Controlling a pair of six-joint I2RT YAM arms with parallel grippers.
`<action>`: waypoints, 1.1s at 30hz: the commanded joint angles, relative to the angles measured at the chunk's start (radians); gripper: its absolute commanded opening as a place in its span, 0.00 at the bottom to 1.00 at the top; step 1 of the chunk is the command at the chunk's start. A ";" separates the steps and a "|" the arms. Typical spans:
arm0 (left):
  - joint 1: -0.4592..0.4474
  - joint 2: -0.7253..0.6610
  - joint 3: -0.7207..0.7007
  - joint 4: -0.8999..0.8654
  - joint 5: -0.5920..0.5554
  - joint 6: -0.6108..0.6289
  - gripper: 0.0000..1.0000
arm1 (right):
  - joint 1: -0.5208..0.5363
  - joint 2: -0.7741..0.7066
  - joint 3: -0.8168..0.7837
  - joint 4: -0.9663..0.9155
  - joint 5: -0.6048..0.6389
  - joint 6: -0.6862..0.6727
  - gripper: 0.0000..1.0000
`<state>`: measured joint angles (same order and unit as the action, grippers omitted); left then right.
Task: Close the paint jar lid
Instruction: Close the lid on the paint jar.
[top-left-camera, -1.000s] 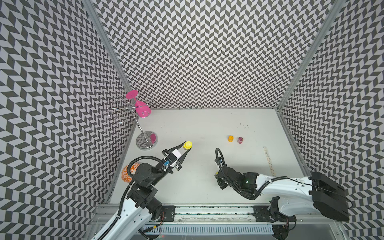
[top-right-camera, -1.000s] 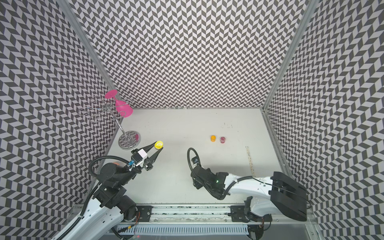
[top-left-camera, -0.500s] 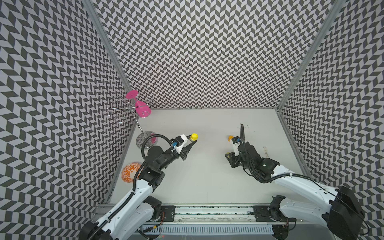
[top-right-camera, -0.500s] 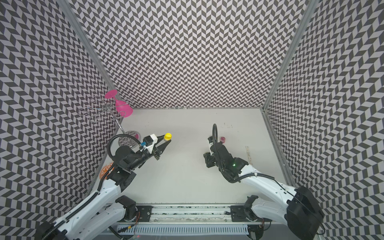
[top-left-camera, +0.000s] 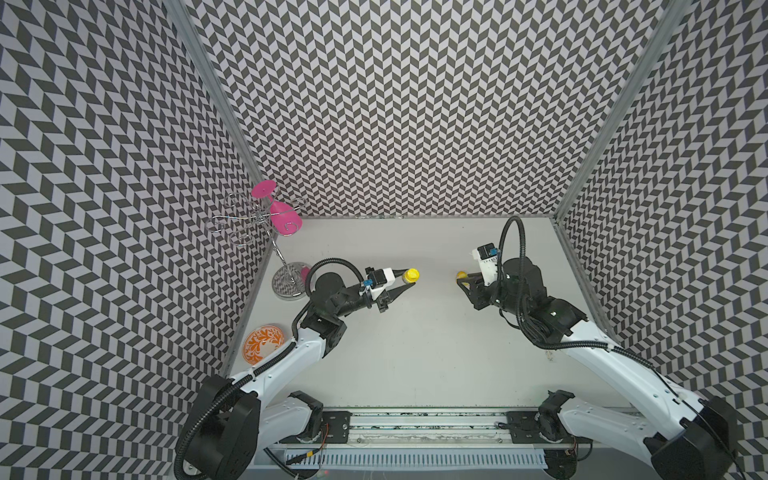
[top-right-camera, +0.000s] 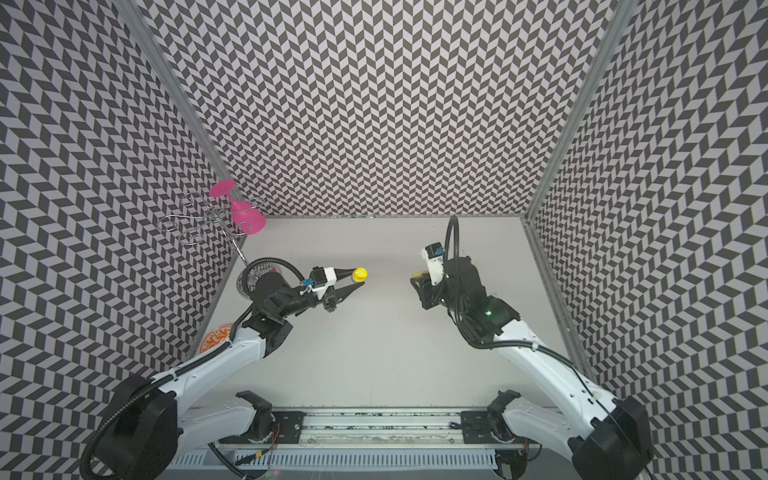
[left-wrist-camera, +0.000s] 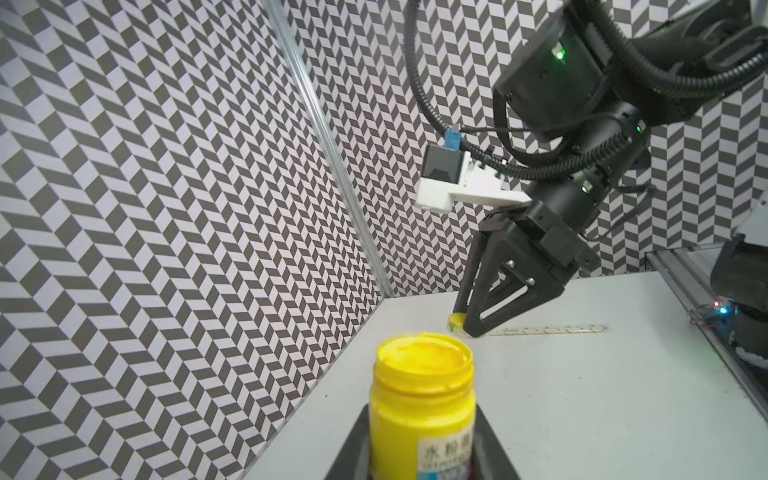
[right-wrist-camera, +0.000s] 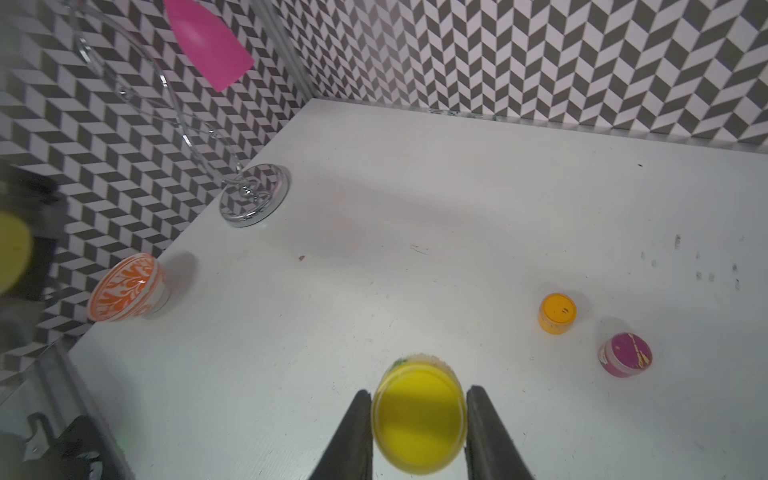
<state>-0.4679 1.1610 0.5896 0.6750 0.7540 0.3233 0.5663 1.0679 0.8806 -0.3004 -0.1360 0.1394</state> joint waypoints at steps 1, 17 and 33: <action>-0.044 0.000 0.041 -0.161 -0.052 0.186 0.30 | 0.002 -0.047 -0.011 0.084 -0.140 -0.060 0.29; -0.107 0.035 0.051 -0.163 -0.056 0.151 0.29 | 0.065 -0.083 -0.011 0.164 -0.350 -0.075 0.30; -0.110 0.035 0.055 -0.143 -0.029 0.119 0.30 | 0.093 -0.064 -0.007 0.227 -0.298 -0.063 0.29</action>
<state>-0.5751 1.1976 0.6083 0.5076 0.7017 0.4492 0.6525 1.0023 0.8730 -0.1276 -0.4469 0.0818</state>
